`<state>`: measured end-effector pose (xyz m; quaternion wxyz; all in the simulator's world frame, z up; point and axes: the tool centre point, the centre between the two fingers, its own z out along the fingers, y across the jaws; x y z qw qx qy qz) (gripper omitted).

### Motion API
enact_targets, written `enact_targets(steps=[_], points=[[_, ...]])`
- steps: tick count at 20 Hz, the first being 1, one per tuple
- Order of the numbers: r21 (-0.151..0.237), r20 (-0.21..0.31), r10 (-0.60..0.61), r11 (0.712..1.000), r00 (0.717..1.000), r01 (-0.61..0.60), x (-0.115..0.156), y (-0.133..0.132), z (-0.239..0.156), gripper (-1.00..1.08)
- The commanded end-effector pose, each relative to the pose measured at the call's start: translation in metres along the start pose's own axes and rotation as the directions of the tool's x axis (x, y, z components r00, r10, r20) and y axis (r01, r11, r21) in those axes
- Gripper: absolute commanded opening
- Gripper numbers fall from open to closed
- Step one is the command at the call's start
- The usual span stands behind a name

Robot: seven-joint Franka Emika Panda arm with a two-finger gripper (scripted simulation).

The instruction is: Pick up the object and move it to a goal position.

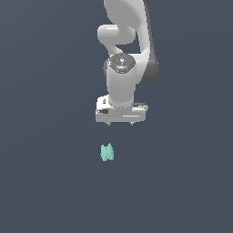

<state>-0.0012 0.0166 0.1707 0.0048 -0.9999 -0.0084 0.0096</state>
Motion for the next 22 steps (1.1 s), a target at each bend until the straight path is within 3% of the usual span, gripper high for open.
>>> enact_targets(steps=[1, 10, 22], points=[[0.002, 0.002, 0.002, 1.0, 1.0, -0.002, -0.001, -0.002, -0.001, 1.0], [-0.001, -0.001, -0.025, 1.0, 1.0, 0.025, 0.013, 0.007, 0.009, 1.0], [-0.01, -0.012, -0.132, 0.991, 0.991, 0.132, 0.064, 0.045, 0.055, 1.0]])
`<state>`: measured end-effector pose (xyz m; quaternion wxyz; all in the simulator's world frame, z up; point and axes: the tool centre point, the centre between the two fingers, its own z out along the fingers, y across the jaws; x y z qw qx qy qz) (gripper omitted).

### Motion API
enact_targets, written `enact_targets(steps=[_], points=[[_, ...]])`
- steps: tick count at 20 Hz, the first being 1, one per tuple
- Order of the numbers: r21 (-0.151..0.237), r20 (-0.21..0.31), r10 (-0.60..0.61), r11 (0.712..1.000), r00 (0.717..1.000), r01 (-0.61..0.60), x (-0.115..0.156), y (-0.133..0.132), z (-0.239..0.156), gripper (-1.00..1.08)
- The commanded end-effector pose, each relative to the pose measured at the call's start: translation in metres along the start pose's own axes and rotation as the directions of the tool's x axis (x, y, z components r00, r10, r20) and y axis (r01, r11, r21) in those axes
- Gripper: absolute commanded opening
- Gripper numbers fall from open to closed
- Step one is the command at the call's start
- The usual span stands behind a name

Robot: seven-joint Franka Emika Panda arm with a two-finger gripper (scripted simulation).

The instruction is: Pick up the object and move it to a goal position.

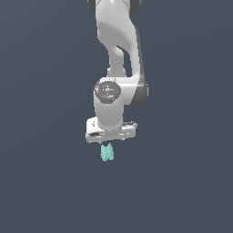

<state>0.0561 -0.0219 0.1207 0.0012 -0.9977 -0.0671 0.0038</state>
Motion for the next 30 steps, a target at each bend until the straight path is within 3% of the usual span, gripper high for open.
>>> enact_targets(steps=[1, 10, 30], points=[[-0.001, -0.003, -0.022, 1.0, 1.0, 0.022, 0.008, 0.009, 0.01, 1.0], [-0.003, -0.007, -0.061, 0.998, 0.998, 0.061, 0.021, 0.026, 0.031, 1.0], [-0.003, -0.007, -0.063, 0.998, 0.998, 0.062, 0.022, 0.027, 0.082, 1.0]])
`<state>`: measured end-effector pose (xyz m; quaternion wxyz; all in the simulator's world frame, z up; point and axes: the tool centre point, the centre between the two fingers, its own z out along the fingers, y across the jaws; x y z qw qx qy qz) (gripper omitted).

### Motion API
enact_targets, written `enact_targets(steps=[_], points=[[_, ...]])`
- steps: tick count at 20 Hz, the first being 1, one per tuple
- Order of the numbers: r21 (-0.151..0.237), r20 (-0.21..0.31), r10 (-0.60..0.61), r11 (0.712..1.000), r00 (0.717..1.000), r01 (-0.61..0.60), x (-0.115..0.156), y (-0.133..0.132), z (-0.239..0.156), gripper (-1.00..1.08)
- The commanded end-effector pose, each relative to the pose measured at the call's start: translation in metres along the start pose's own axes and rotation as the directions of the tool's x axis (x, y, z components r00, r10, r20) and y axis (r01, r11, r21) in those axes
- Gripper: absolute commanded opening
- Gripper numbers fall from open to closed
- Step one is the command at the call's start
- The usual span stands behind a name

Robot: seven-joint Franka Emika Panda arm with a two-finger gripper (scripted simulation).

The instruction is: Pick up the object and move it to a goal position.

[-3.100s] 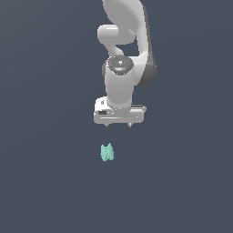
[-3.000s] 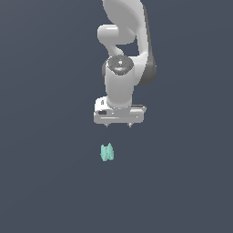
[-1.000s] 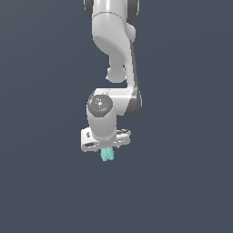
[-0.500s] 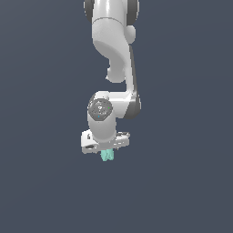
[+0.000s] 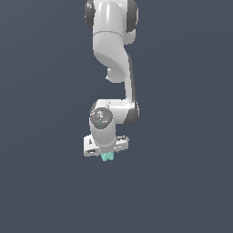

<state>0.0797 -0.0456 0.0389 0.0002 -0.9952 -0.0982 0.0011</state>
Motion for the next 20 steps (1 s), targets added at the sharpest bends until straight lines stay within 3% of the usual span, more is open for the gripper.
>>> enact_targets(steps=[1, 2, 14, 20], points=[[-0.001, -0.002, 0.0, 1.0, 1.0, 0.0, 0.001, 0.0, 0.0, 1.0], [-0.001, -0.002, 0.0, 1.0, 1.0, 0.0, 0.001, 0.0, 0.0, -1.0], [-0.001, -0.002, 0.0, 1.0, 1.0, 0.0, 0.001, 0.002, -0.002, -1.0], [-0.001, -0.002, 0.0, 1.0, 1.0, 0.0, -0.005, 0.025, -0.023, -1.0]])
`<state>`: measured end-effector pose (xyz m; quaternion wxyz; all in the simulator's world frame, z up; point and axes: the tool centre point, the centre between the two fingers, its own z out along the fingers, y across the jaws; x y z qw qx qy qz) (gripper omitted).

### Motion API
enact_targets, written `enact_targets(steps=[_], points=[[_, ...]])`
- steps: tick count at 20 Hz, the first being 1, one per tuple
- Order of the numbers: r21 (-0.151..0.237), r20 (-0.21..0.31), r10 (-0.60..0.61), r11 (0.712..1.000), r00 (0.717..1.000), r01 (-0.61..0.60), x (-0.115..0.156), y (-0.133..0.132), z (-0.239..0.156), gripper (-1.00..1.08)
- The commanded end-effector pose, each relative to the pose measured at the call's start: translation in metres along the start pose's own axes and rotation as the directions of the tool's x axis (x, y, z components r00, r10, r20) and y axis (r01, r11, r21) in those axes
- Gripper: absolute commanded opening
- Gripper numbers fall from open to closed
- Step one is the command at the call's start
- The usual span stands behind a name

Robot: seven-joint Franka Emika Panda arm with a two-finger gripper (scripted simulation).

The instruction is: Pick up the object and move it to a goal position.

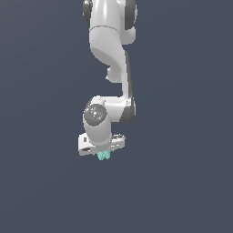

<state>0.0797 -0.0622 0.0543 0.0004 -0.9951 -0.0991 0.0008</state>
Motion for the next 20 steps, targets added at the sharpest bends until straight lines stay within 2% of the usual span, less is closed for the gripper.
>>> enact_targets(steps=[1, 11, 15, 20], points=[[-0.001, -0.002, 0.002, 1.0, 1.0, -0.002, -0.004, 0.015, -0.014, -1.0], [-0.001, -0.002, 0.002, 1.0, 1.0, -0.002, -0.018, 0.082, -0.075, -1.0], [-0.001, -0.002, 0.002, 1.0, 1.0, -0.002, -0.019, 0.092, -0.084, -1.0], [-0.001, -0.002, 0.002, 1.0, 1.0, -0.002, -0.018, 0.091, -0.082, -1.0]])
